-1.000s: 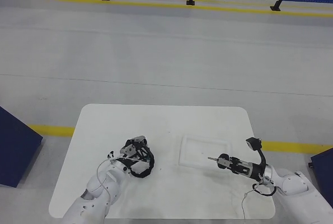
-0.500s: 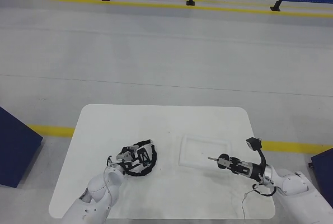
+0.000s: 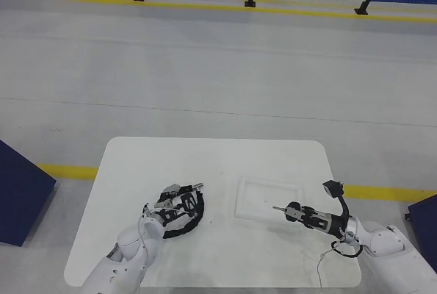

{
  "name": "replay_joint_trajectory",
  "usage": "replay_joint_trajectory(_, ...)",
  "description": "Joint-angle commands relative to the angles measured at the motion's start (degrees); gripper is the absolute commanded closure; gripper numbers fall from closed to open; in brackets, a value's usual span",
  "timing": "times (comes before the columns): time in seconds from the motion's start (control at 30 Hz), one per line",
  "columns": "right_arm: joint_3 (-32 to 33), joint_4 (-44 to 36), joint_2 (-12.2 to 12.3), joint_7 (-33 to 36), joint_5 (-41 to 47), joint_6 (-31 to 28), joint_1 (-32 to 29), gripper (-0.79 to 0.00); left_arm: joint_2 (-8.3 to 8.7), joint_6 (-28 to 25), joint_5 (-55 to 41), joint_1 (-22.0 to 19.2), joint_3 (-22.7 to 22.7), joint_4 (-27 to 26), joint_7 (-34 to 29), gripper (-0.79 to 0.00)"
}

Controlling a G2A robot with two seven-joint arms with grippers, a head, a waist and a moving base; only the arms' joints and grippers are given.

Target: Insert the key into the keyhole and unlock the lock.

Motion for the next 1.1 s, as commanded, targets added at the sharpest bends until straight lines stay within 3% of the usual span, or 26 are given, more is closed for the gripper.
replay_joint_trajectory(0.0, 0.00, 0.00, 0.00, 0.00, 0.00, 0.00, 0.00, 0.000, -0.22, -0.10, -1.03, -0.47, 0.09, 0.00, -0.40, -0.785)
replay_joint_trajectory(0.17, 0.00, 0.00, 0.00, 0.00, 0.00, 0.00, 0.00, 0.000, -1.34, 0.41, -9.88, -2.36, -0.75, 0.98, -3.82, -0.785)
replay_joint_trajectory(0.47, 0.00, 0.00, 0.00, 0.00, 0.00, 0.00, 0.00, 0.000, -1.34, 0.41, -9.88, -2.36, -0.75, 0.98, -3.82, -0.785)
replay_joint_trajectory(0.57, 0.00, 0.00, 0.00, 0.00, 0.00, 0.00, 0.00, 0.000, -1.53, -4.25, -11.26, -3.92, -0.42, 2.68, -6.44, -0.785)
replay_joint_trajectory(0.63, 0.00, 0.00, 0.00, 0.00, 0.00, 0.00, 0.00, 0.000, -2.13, -8.81, -12.30, -7.10, 1.11, 3.81, -10.50, -0.785)
replay_joint_trajectory(0.8, 0.00, 0.00, 0.00, 0.00, 0.00, 0.00, 0.00, 0.000, -4.86, -13.92, -19.30, -15.01, 5.90, 11.48, -19.19, -0.785)
replay_joint_trajectory(1.07, 0.00, 0.00, 0.00, 0.00, 0.00, 0.00, 0.00, 0.000, -9.95, -17.44, -33.38, -27.44, 11.00, 31.15, -22.00, -0.785)
